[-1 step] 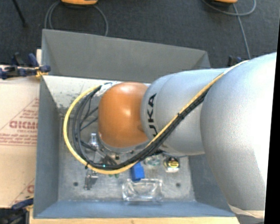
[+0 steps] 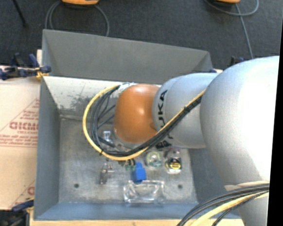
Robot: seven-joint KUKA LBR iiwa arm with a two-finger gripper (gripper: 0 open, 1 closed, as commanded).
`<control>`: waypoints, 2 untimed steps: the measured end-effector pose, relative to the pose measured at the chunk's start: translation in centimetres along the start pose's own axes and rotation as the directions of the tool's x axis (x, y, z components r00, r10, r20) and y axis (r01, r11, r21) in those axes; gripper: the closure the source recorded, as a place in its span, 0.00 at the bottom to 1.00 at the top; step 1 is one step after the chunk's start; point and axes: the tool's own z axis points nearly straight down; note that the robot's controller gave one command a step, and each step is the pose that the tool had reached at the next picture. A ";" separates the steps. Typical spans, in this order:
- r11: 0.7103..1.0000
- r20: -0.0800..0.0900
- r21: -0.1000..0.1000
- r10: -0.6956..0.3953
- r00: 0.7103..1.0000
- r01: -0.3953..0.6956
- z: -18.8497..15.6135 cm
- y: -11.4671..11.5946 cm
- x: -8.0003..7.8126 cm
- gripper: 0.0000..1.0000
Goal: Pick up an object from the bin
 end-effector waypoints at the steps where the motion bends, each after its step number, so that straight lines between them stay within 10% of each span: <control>1: 0.979 0.005 0.003 -0.204 0.979 0.204 -9.7 -6.7 -0.9 0.00; 2: 0.941 0.019 0.000 -0.337 0.941 0.338 -3.6 -9.8 2.0 0.00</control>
Offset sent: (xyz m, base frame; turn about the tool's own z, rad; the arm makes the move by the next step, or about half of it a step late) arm 0.0110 -0.0621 0.0931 -0.2100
